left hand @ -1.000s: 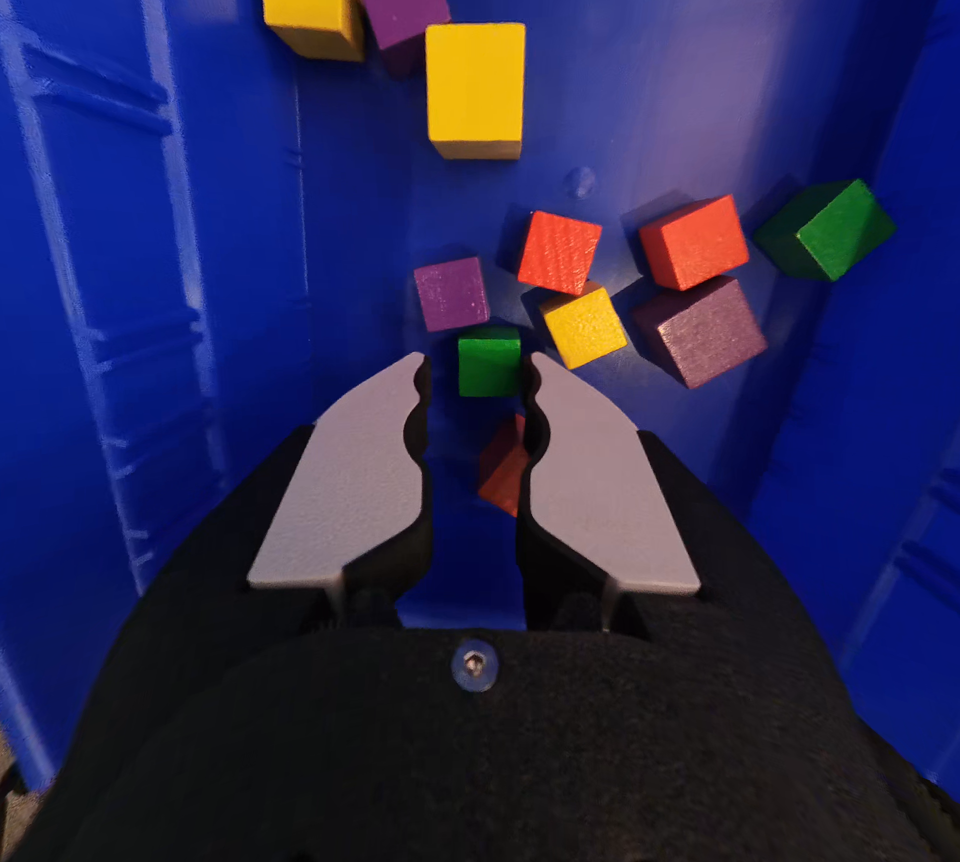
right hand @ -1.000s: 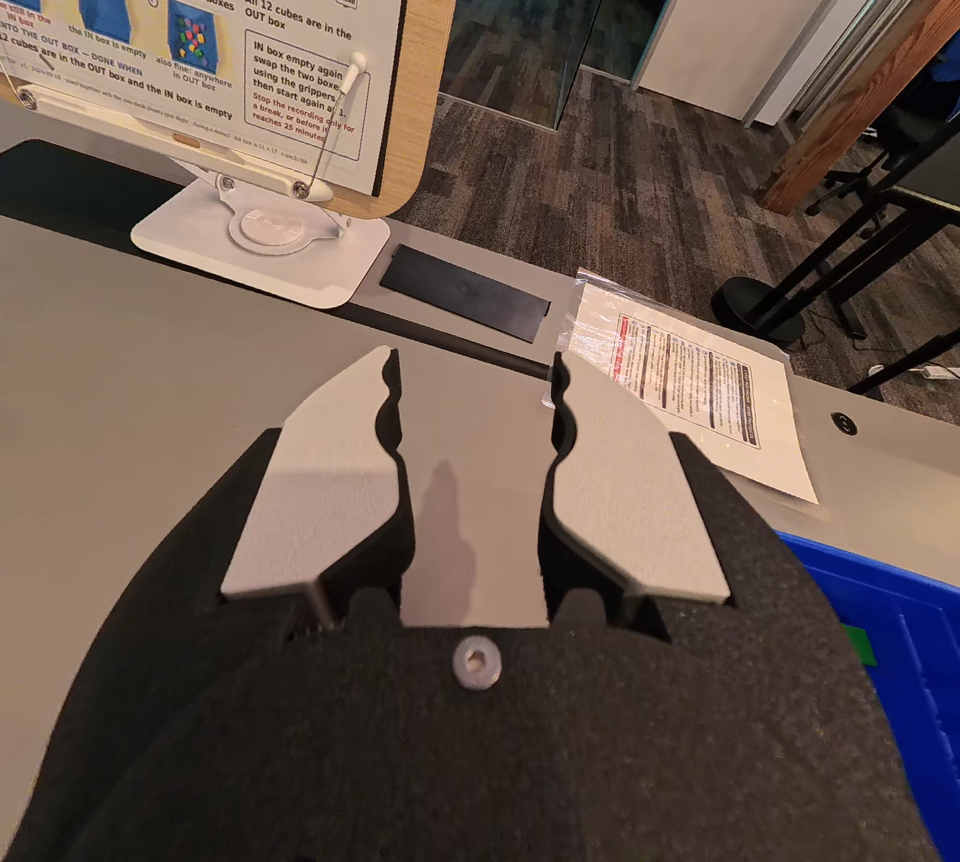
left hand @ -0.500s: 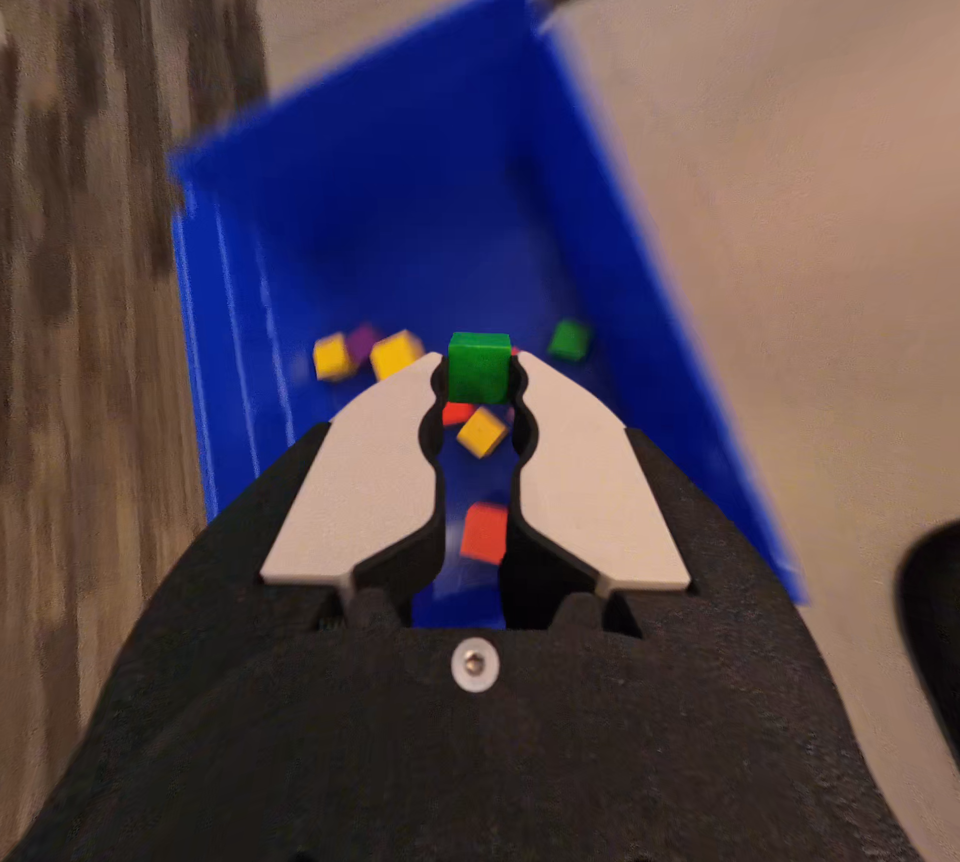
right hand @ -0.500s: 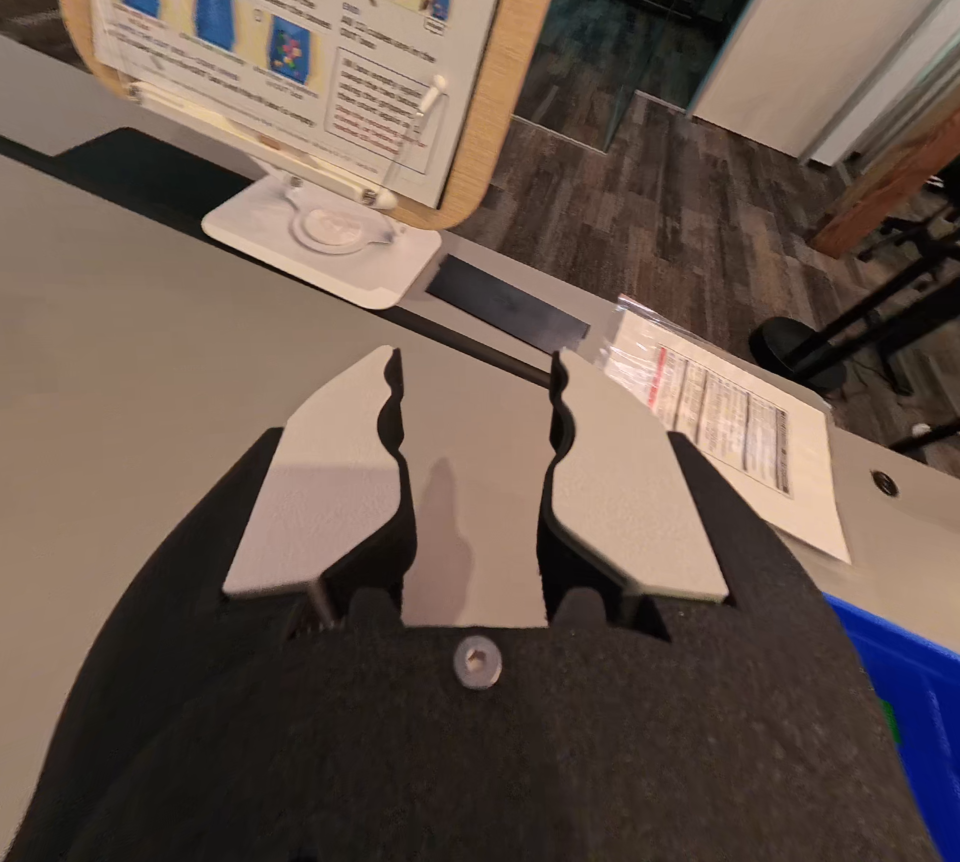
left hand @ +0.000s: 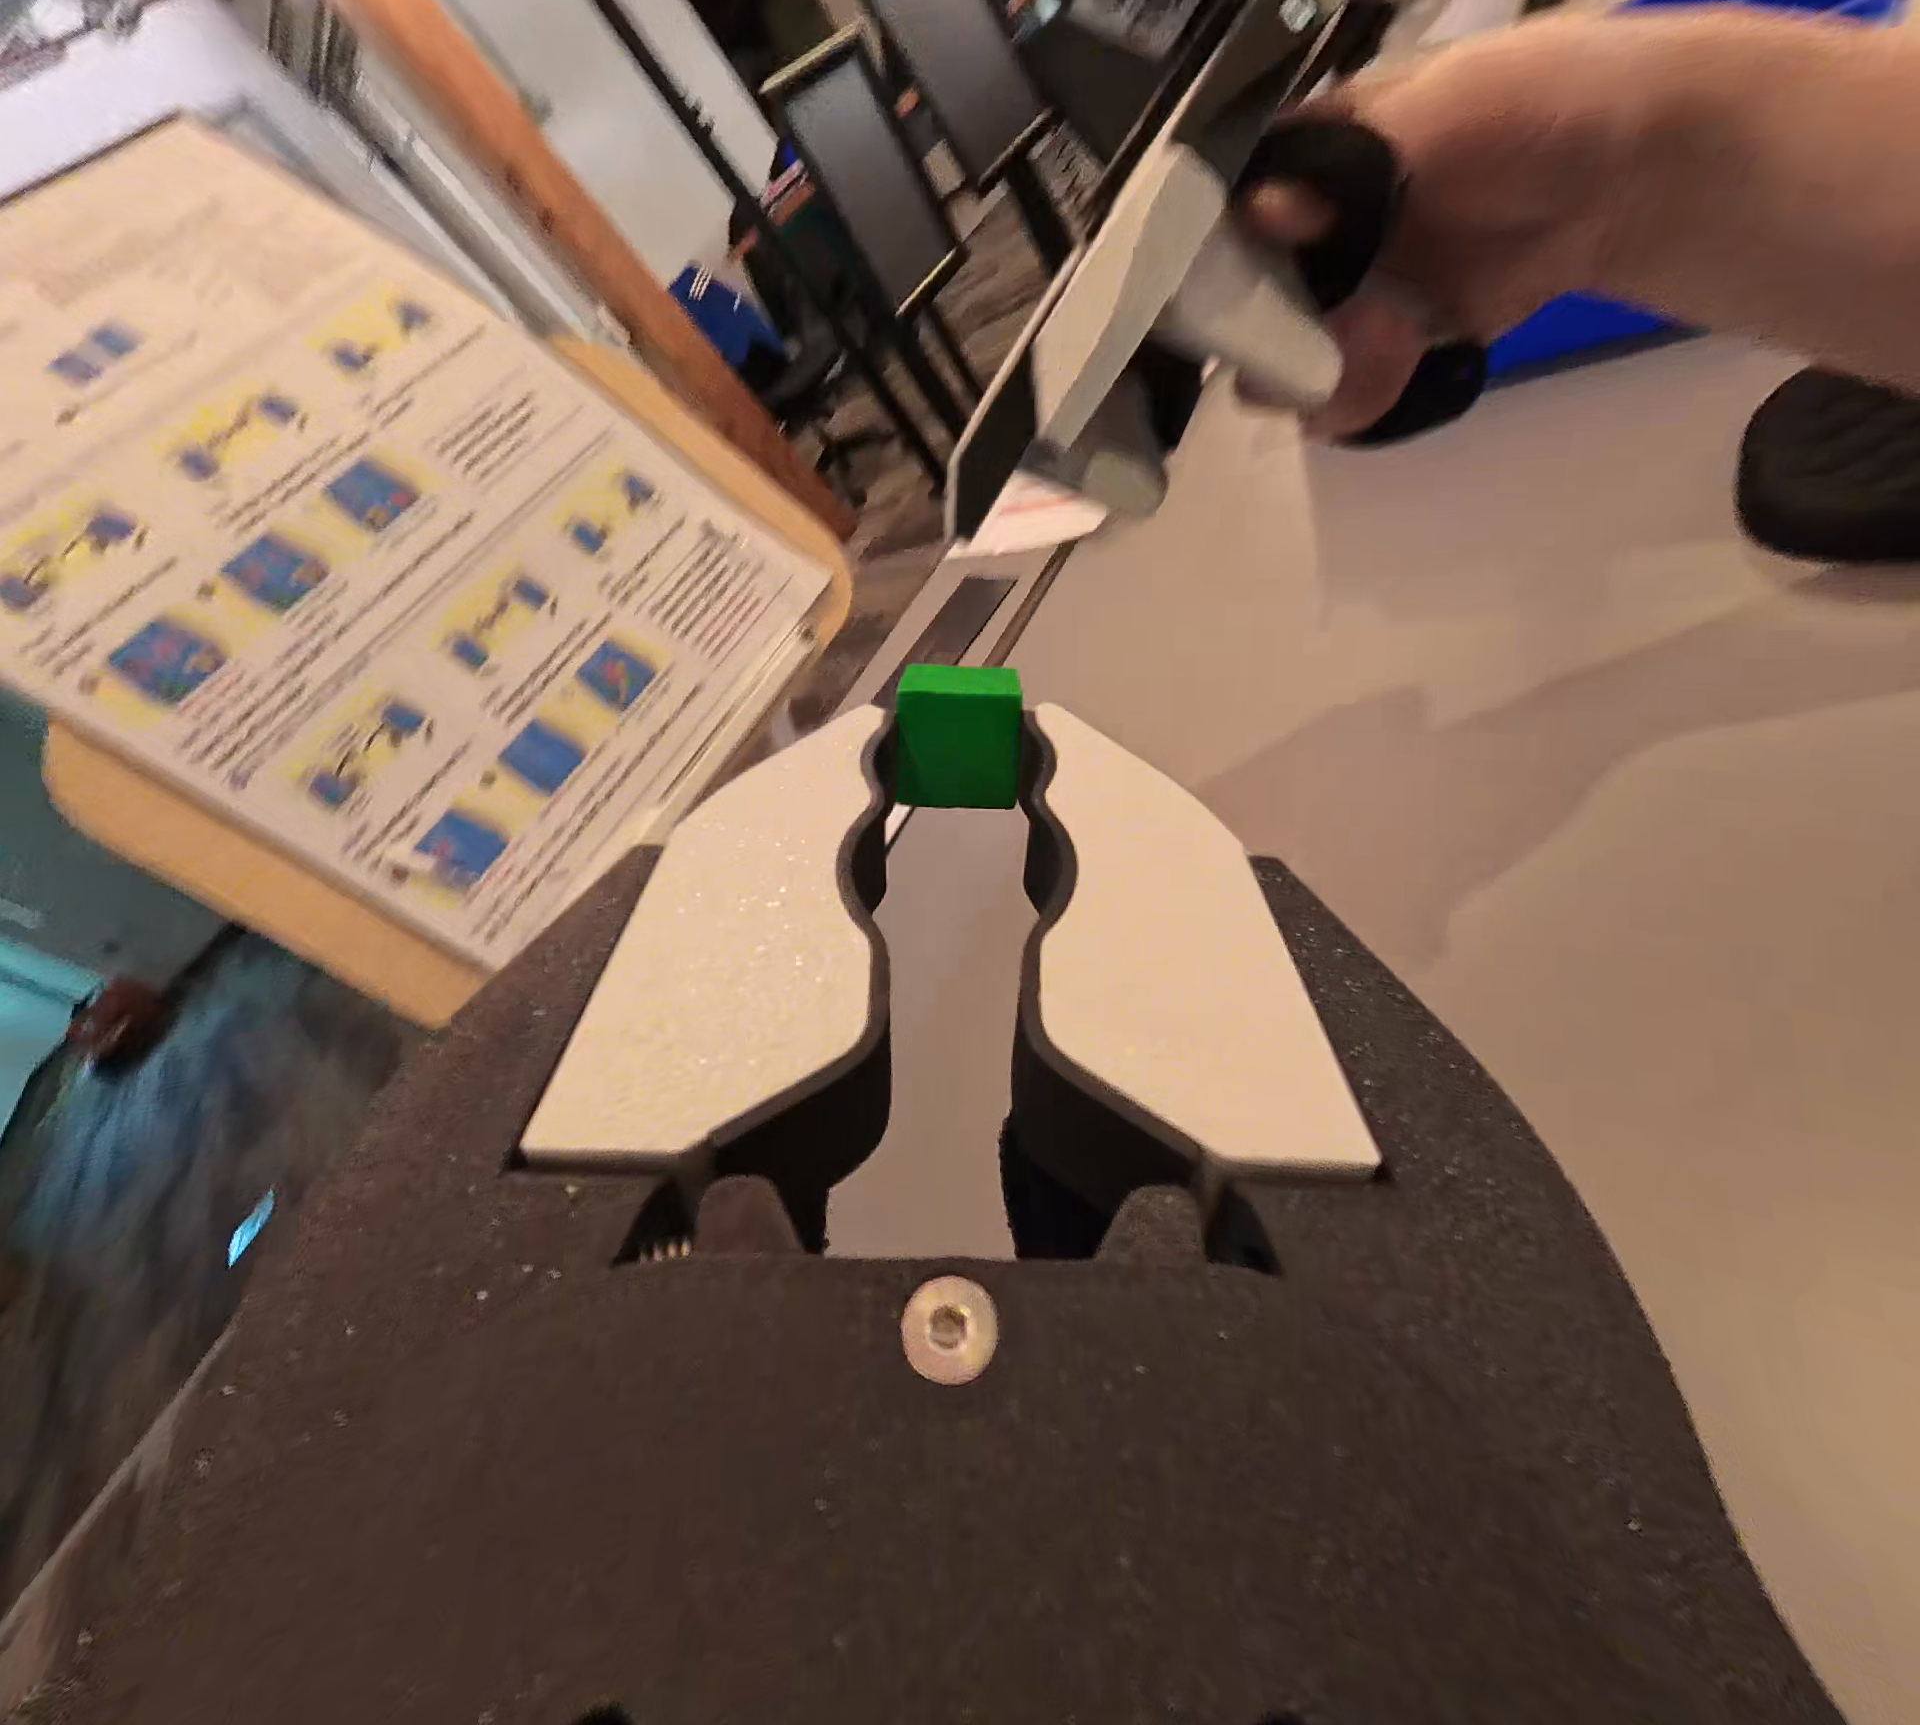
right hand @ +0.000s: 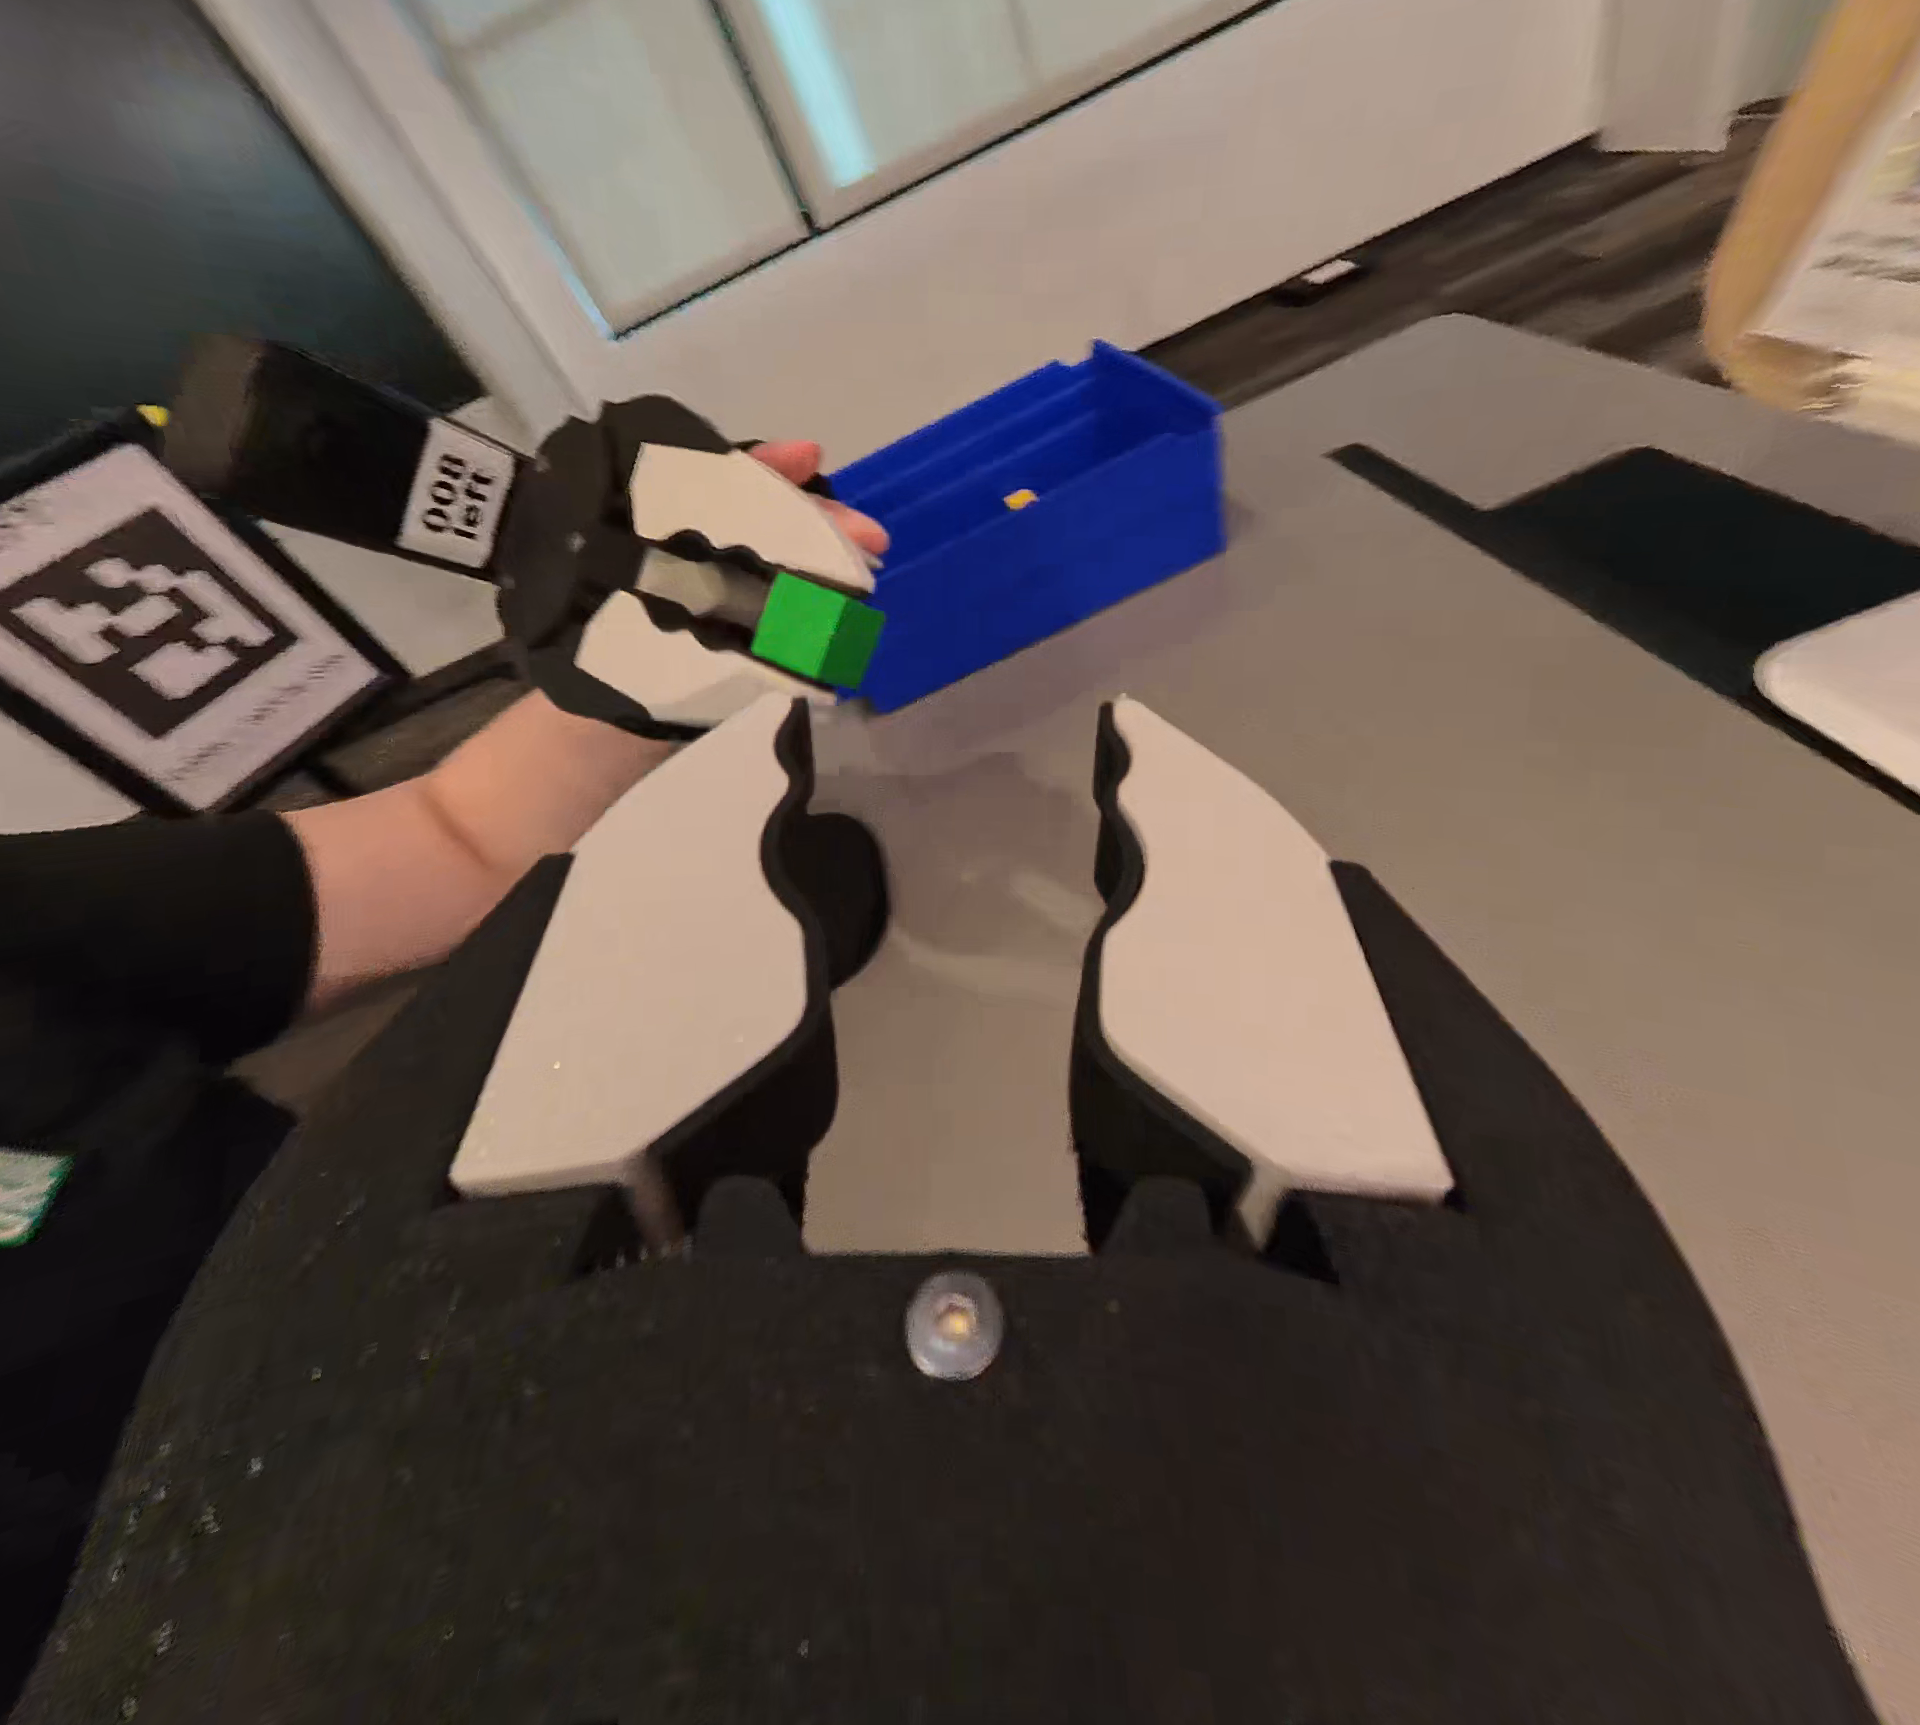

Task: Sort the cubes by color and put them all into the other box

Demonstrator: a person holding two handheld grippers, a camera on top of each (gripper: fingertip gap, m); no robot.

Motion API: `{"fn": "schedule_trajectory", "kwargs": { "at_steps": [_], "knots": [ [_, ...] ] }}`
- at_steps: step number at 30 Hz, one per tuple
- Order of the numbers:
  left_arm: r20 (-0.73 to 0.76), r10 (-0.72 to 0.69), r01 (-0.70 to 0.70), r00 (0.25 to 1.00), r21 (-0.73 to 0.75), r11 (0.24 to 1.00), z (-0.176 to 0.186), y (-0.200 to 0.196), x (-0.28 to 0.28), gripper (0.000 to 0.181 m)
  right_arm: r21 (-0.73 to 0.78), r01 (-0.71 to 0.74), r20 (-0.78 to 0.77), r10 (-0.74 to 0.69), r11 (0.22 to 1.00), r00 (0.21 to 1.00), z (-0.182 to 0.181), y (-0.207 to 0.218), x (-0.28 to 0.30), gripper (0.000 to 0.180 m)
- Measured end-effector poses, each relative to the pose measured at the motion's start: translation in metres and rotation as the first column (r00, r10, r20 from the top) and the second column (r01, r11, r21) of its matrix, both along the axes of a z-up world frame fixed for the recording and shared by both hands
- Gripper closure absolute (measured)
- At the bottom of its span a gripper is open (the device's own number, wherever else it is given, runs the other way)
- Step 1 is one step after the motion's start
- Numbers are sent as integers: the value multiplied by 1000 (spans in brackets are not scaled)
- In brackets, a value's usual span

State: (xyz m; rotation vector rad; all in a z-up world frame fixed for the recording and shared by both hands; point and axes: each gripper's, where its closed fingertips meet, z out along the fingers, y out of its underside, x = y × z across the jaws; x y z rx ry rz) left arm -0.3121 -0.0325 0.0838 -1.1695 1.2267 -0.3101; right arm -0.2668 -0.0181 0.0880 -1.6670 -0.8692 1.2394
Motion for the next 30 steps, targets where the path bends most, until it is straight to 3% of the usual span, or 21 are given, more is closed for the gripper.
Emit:
{"fn": "schedule_trajectory", "kwargs": {
  "at_steps": [5,9,14,16,18,26,30],
  "knots": [
    [27,-103,102,994,30,994,7,-14,33,159,-63,-217,-224,198,974,954,22,-24,-6,138],
    [37,-138,136,990,61,989,10,-23,41,159,-103,-320,-203,296,942,934,11,-35,-13,127],
    [46,-176,173,983,62,983,11,-33,46,159,-195,-437,-257,384,878,887,2,-44,-23,129],
    [43,-177,174,983,65,983,10,-35,47,159,-221,-494,-303,423,841,854,2,-50,-26,137],
    [33,-167,165,985,66,984,8,-34,47,159,-254,-560,-366,457,789,811,7,-56,-25,156],
    [85,-64,65,994,-7,998,-4,-21,39,150,-262,-492,-299,415,830,859,-7,-43,-25,157],
    [162,-7,30,987,-145,989,-14,-14,26,141,-235,-308,-195,266,922,944,-19,-13,-13,158]
  ]
}}
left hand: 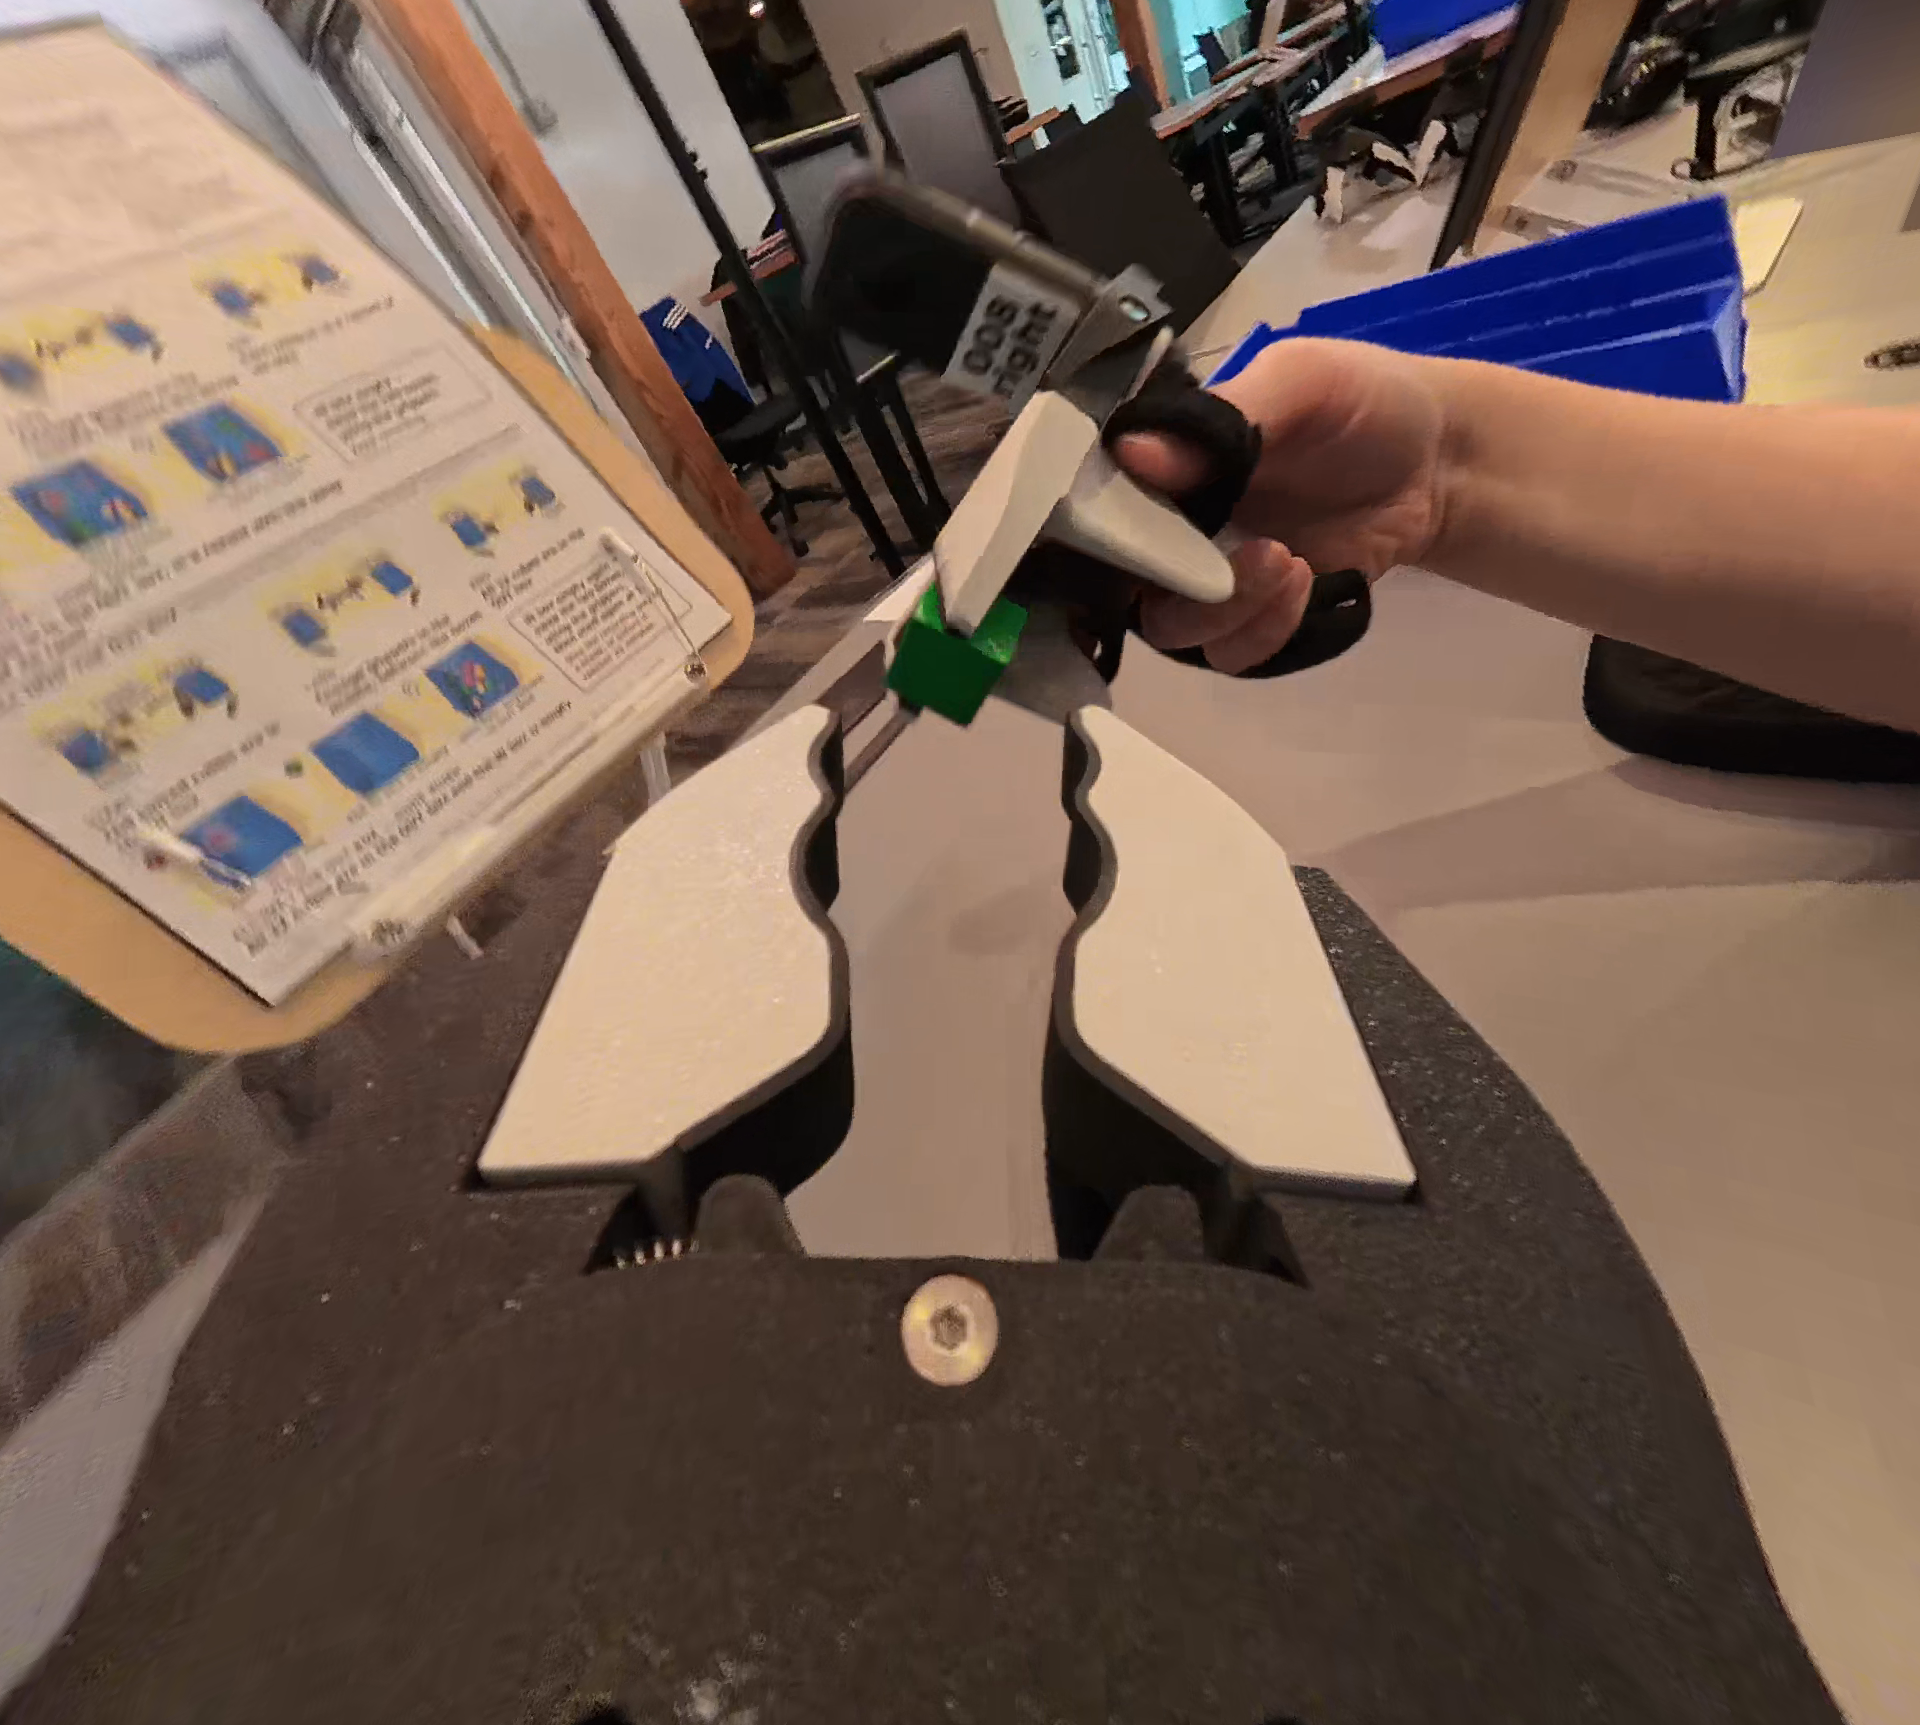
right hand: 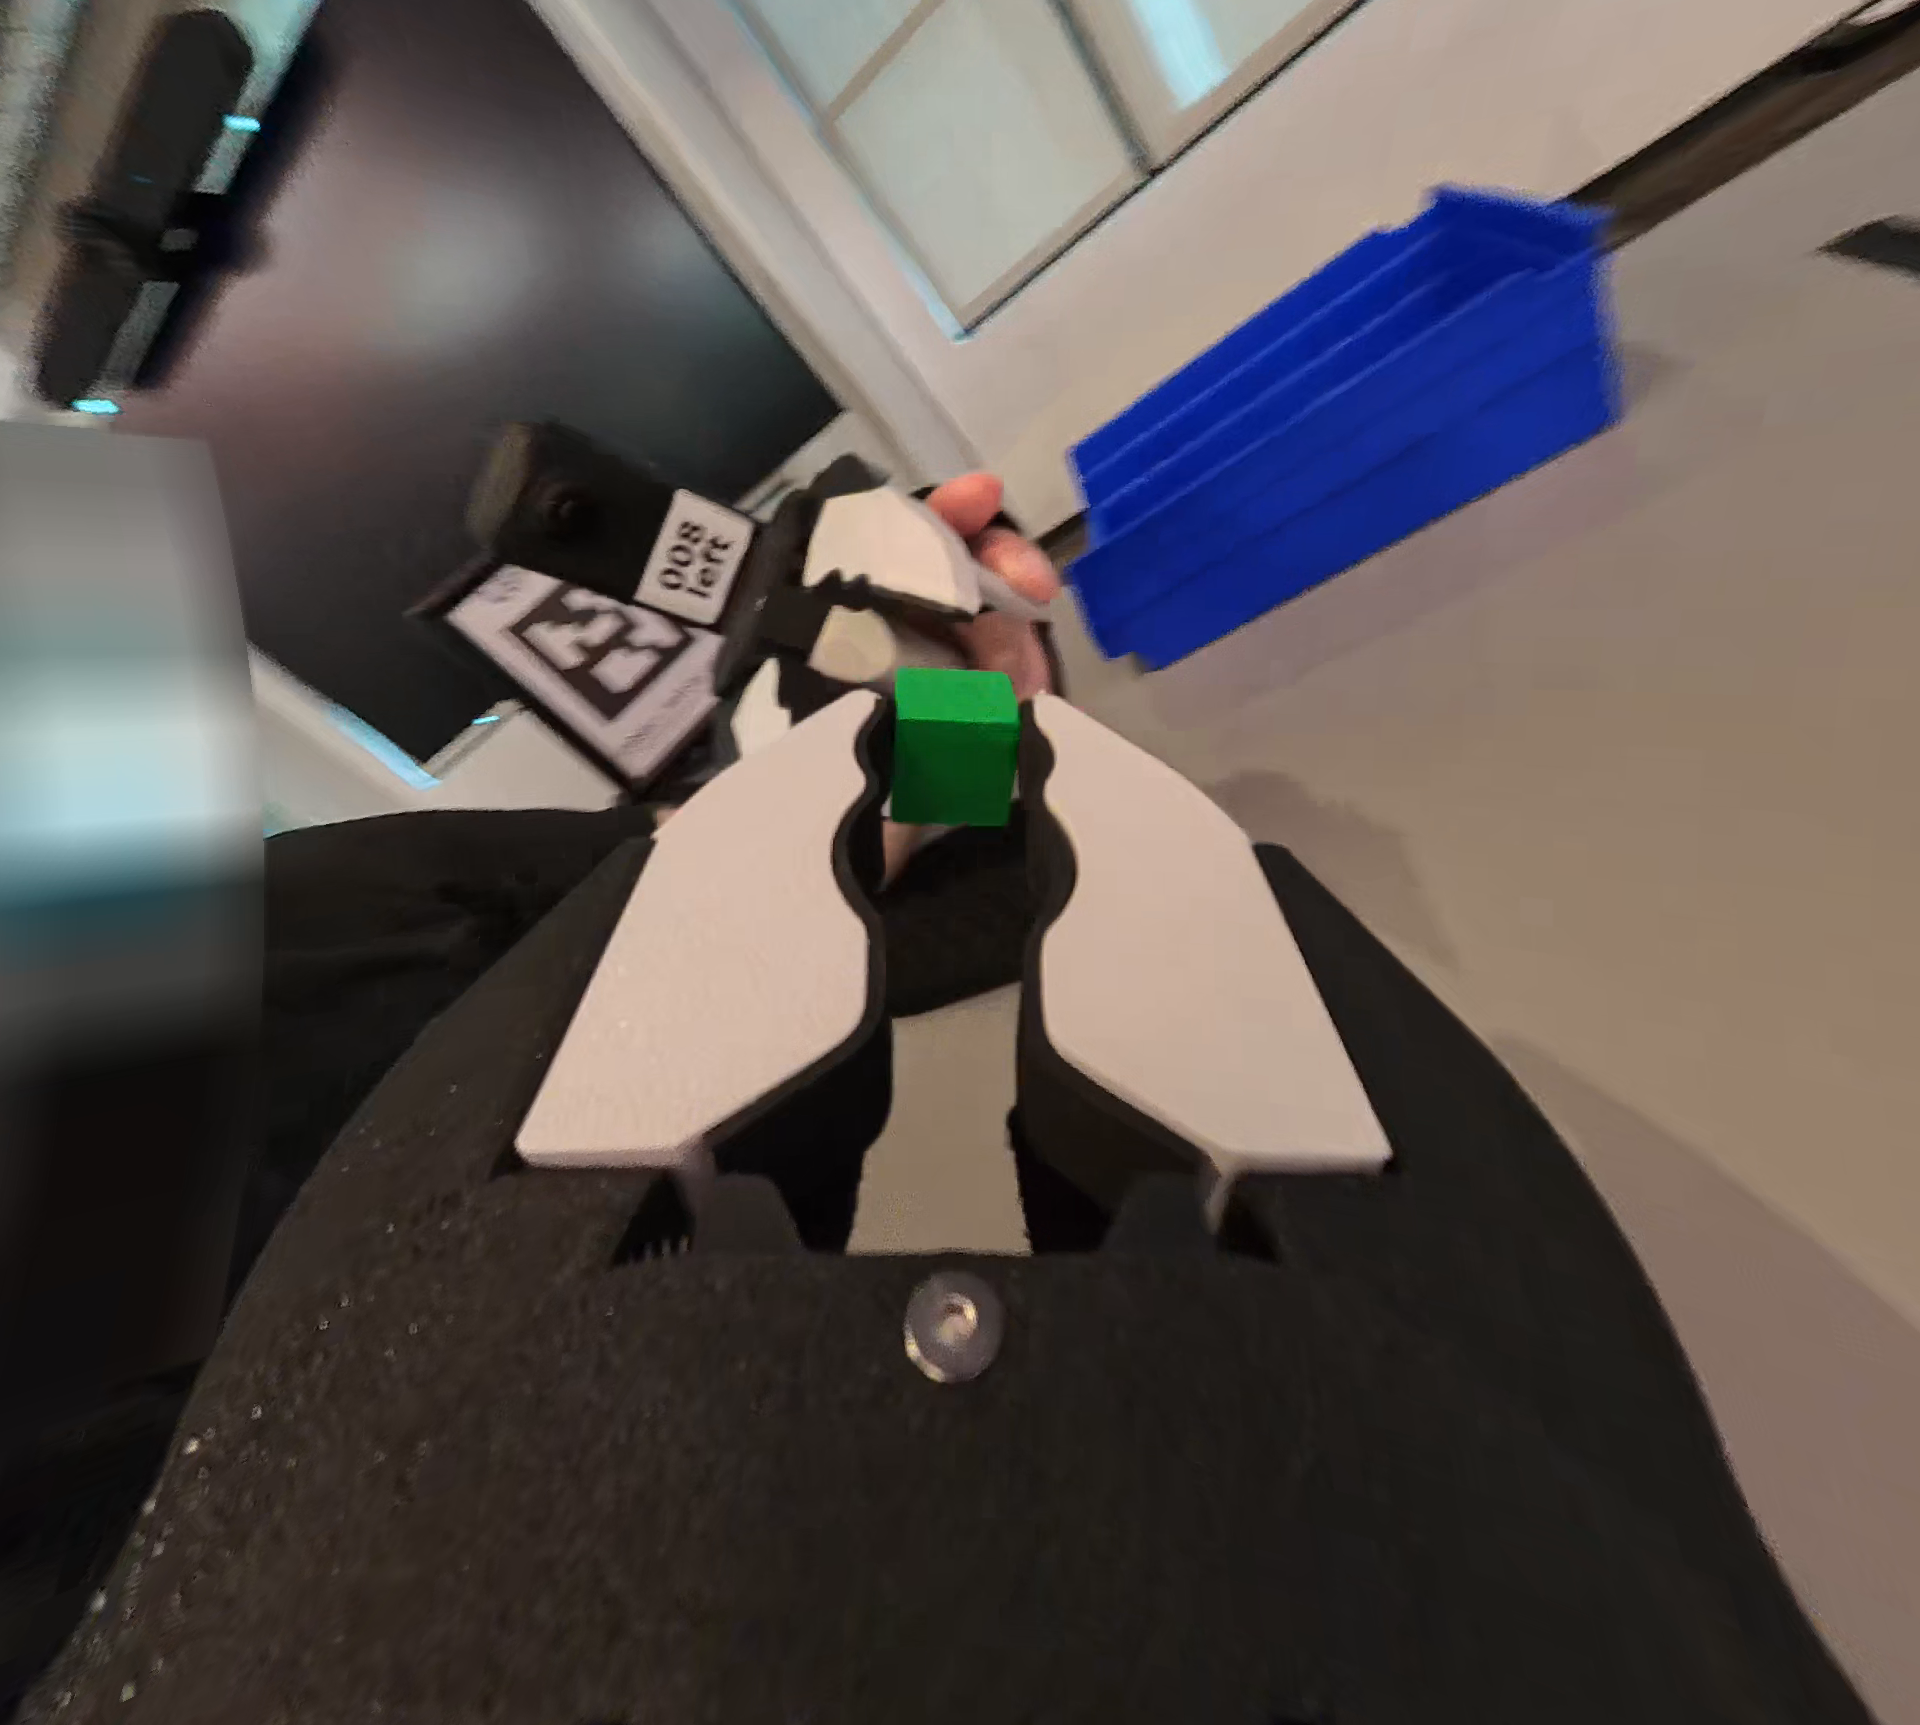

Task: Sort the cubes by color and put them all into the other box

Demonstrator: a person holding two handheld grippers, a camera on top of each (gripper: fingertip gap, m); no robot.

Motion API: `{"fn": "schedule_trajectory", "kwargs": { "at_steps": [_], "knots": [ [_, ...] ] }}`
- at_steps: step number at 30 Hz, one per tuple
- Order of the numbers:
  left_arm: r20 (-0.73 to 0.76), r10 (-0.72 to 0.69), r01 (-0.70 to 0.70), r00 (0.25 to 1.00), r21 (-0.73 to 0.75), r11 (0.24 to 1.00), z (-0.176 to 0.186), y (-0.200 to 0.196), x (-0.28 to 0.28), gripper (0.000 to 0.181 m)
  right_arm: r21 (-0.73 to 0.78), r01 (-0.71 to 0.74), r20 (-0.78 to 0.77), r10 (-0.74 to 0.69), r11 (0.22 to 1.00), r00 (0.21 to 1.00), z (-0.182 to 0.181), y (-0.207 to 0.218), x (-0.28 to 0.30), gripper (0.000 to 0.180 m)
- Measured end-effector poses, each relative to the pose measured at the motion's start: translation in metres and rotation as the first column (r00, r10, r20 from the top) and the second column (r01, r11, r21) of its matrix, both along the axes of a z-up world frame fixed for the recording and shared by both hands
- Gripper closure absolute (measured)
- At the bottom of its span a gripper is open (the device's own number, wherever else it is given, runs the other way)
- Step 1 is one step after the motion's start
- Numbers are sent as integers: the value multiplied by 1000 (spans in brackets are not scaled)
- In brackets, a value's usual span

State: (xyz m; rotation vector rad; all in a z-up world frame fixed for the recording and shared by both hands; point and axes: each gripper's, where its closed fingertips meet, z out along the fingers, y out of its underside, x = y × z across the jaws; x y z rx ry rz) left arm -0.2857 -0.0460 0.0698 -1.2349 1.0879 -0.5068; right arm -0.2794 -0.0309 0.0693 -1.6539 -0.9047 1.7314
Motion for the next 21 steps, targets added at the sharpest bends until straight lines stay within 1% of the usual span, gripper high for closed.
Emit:
{"fn": "schedule_trajectory", "kwargs": {
  "at_steps": [2,4,7,10,12,15,18,21],
  "knots": [
    [45,28,-25,999,-68,997,-10,6,-8,143,36,131,48,-133,991,990,-4,21,17,158],
    [50,54,-47,997,-124,991,-27,12,-14,147,53,272,55,-275,961,960,-1,43,40,157],
    [-1,95,-95,995,-147,985,-51,22,-19,149,121,494,110,-506,861,855,-3,76,86,158],
    [-22,94,-96,995,-183,978,-67,27,-16,150,213,635,170,-668,742,724,-5,95,131,158],
    [-38,91,-97,995,-204,974,-77,30,-13,151,274,695,200,-746,665,636,-6,101,157,158],
    [-80,87,-103,993,-212,972,-91,32,-10,151,379,752,247,-842,540,480,-6,107,196,158],
    [-112,82,-105,990,-217,971,-102,32,-8,152,475,760,279,-895,444,349,-4,107,226,158],
    [-133,77,-106,988,-224,969,-110,31,-7,152,588,727,312,-929,355,201,-3,107,259,158]
  ]
}}
